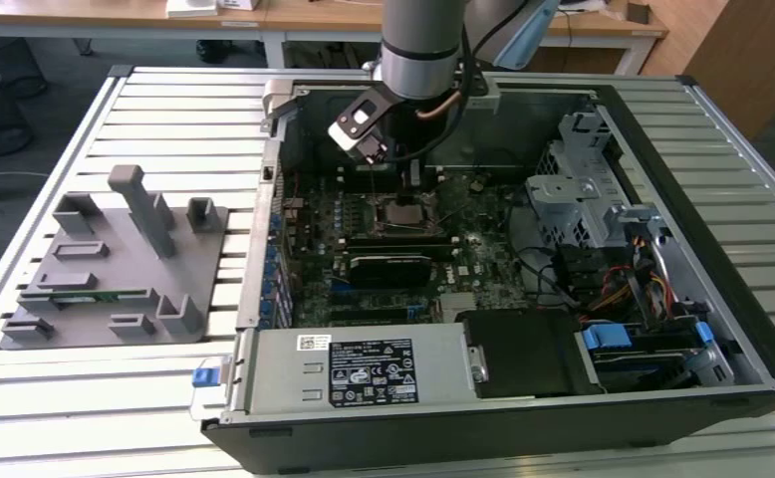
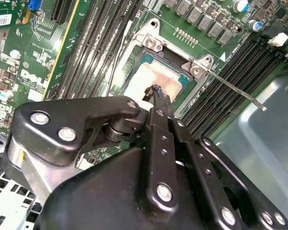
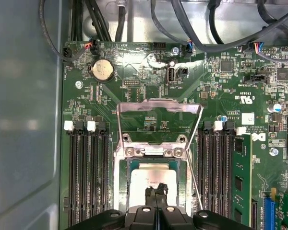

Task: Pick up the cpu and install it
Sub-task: 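Close the cpu cover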

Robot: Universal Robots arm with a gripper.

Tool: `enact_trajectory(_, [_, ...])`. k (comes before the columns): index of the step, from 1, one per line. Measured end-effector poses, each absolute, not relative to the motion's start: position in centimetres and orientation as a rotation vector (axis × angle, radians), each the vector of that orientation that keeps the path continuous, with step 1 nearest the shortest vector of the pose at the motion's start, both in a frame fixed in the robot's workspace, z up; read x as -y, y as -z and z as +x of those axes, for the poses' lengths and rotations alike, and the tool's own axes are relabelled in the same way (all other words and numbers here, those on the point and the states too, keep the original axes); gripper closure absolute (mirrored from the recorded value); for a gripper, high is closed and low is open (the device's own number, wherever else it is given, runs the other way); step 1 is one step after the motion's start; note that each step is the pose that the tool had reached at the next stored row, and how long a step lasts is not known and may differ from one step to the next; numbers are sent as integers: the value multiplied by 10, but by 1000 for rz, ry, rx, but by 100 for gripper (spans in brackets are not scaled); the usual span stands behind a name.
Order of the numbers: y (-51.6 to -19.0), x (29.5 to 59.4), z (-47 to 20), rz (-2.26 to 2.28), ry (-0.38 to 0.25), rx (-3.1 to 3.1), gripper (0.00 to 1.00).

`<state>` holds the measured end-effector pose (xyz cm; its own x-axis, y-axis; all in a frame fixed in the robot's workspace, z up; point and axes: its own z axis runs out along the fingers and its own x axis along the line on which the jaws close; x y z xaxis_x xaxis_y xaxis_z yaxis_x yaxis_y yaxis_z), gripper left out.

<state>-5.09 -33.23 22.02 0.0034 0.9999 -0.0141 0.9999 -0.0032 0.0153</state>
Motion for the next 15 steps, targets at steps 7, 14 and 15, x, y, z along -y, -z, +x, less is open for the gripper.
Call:
enact_trajectory(7, [-227, 332, -51, 2210, -1, -2203, 89])
enact_trajectory(14, [-233, 332, -51, 2211, -1, -2203, 89])
enact_trajectory(15, [-234, 332, -51, 2211, 0, -2203, 89])
